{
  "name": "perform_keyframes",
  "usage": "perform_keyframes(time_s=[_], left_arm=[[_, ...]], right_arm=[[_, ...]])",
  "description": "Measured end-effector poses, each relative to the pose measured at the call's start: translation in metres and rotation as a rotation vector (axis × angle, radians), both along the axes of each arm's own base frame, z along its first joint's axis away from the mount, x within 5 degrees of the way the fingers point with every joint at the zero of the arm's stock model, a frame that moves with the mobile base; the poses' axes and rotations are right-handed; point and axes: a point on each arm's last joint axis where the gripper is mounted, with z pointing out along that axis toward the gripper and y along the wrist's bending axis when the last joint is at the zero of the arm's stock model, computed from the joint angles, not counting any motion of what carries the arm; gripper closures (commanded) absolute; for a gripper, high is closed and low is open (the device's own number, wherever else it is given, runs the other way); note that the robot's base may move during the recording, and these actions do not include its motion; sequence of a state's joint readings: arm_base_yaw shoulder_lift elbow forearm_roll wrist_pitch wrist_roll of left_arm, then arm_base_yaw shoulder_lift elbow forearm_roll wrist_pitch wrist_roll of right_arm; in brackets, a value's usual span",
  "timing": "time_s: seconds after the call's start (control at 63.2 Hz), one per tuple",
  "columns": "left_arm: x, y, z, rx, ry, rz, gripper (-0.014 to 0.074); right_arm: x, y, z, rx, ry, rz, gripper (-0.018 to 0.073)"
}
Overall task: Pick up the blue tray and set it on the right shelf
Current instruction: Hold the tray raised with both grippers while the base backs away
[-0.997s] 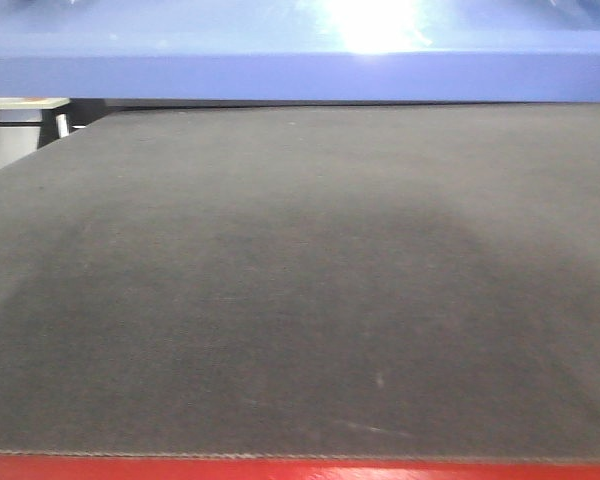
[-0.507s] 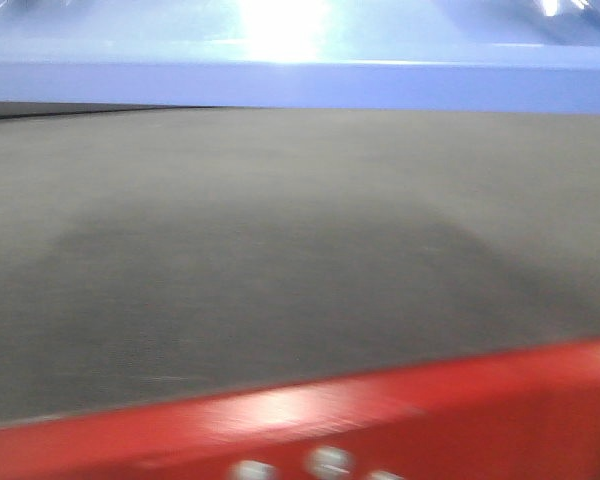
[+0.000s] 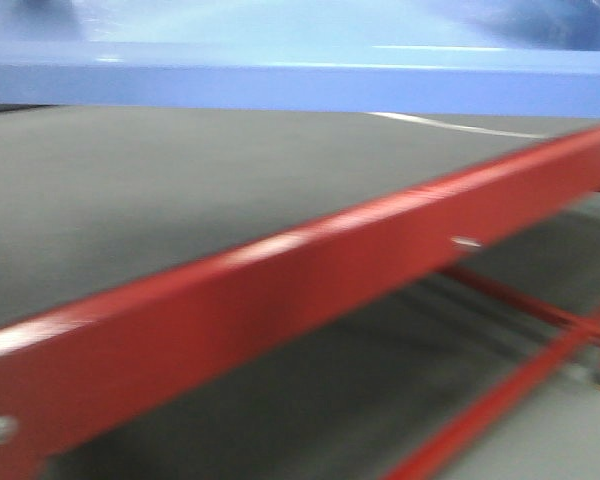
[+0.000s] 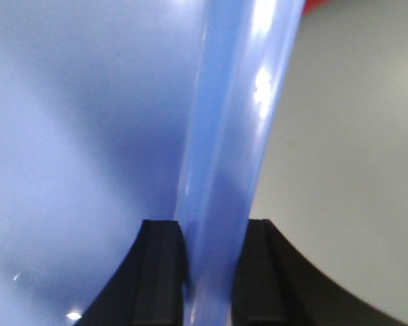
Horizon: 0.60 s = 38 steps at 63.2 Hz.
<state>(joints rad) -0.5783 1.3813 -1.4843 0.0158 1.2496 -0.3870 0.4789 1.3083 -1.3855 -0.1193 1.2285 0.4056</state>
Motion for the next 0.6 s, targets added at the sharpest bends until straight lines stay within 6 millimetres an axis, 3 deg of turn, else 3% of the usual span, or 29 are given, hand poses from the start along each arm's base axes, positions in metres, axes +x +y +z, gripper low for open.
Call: perform_keyframes(time_s=[0.602], left_arm=[[-0.0004, -0.0004, -0.0001, -0.004, 0.004, -0.001, 0.0645]], right_arm=[[-0.0002, -0.0004, -0.0002, -0.004, 0.003, -0.001, 0.0503]])
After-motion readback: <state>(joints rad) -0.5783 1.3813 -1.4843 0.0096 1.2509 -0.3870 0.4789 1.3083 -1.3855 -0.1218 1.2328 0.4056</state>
